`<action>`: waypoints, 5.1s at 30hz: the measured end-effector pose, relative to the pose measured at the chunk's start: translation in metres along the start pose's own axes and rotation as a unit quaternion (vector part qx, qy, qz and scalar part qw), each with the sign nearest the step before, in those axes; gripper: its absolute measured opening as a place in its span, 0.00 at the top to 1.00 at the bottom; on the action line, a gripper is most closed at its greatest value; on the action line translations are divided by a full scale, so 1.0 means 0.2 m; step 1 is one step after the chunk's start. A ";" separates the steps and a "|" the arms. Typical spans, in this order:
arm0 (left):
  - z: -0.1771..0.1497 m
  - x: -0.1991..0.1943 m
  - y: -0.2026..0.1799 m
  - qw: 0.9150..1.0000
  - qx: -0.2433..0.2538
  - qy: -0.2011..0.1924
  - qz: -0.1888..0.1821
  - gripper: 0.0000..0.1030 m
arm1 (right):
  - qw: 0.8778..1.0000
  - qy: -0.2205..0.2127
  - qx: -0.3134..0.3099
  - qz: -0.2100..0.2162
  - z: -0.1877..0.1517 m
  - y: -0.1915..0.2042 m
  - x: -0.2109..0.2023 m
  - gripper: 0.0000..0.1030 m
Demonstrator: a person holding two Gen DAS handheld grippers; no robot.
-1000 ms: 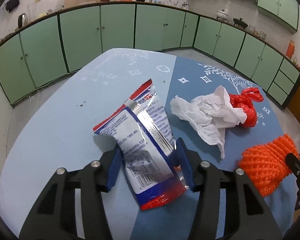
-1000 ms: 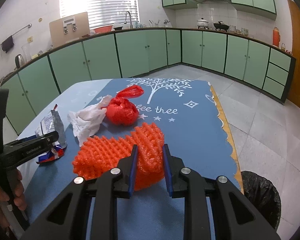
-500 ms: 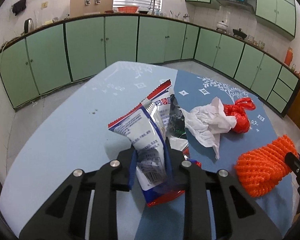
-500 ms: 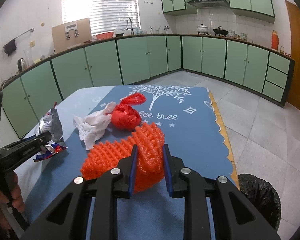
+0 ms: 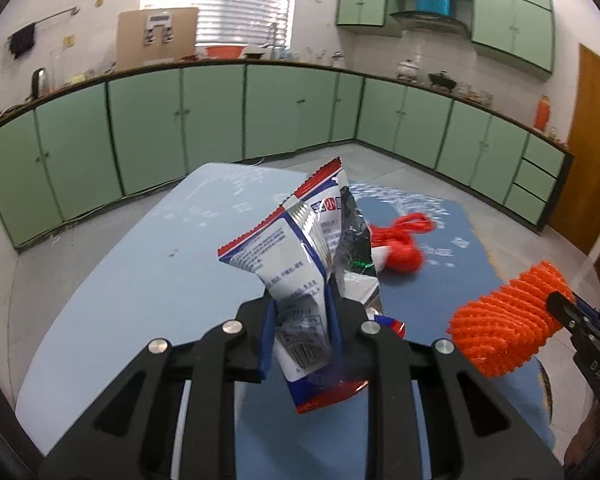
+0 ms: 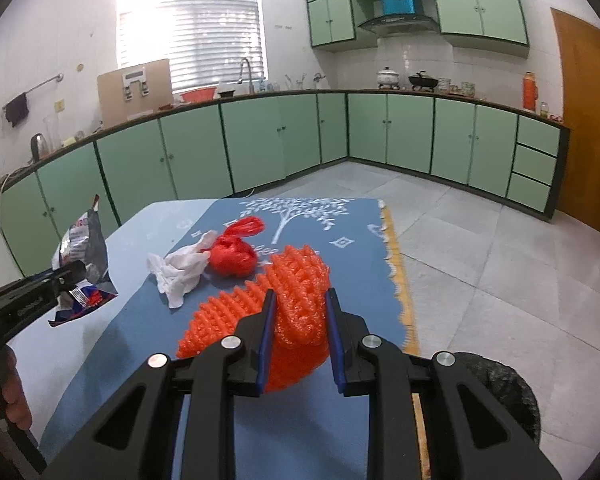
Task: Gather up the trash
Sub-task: 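Carry the snack bag and orange net over the bin and release both, then move both tools back over the tissue and red bag on the table, then grasp the red plastic bag with the right tool while the left tool grasps the white tissue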
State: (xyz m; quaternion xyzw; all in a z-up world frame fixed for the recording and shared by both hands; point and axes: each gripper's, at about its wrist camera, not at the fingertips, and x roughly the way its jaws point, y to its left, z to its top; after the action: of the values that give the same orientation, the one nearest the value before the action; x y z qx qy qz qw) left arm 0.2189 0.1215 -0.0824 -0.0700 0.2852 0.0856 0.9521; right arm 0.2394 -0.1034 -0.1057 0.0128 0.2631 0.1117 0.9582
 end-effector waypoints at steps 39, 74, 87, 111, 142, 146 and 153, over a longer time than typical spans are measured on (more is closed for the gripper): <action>-0.35 0.04 -1.47 0.948 0.170 0.042 -0.267 0.79 | 0.965 0.016 0.126 -0.229 -0.38 -1.11 -0.58 0.77; -0.45 0.18 -1.56 0.933 0.178 0.113 -0.292 0.41 | 0.952 0.058 0.167 -0.252 -0.54 -1.29 -0.47 0.46; -0.30 0.10 -1.31 0.953 0.151 0.064 -0.254 0.33 | 0.959 0.033 0.155 -0.234 -0.45 -1.19 -0.52 0.43; 0.05 0.22 0.01 1.000 0.017 0.005 0.007 0.20 | 0.997 -0.009 0.057 -0.051 0.08 -0.23 0.06 0.06; 0.08 0.52 0.18 1.000 0.005 0.024 0.019 0.19 | 0.991 0.115 -0.030 0.058 0.20 0.31 0.90 0.64; 0.08 0.53 0.13 1.000 0.004 0.027 0.007 0.18 | 0.993 0.101 -0.012 0.066 0.20 0.26 0.85 0.64; 0.08 0.60 -0.01 0.999 0.017 0.046 -0.018 0.17 | 0.996 0.080 0.012 0.023 0.19 0.12 0.73 0.64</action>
State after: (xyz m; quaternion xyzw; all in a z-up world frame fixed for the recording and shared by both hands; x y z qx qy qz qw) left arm 0.3269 0.1375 -0.1365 -0.0626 0.3284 0.0604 0.9405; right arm 0.3763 -0.0473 -0.1441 0.0211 0.3396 0.1308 0.9312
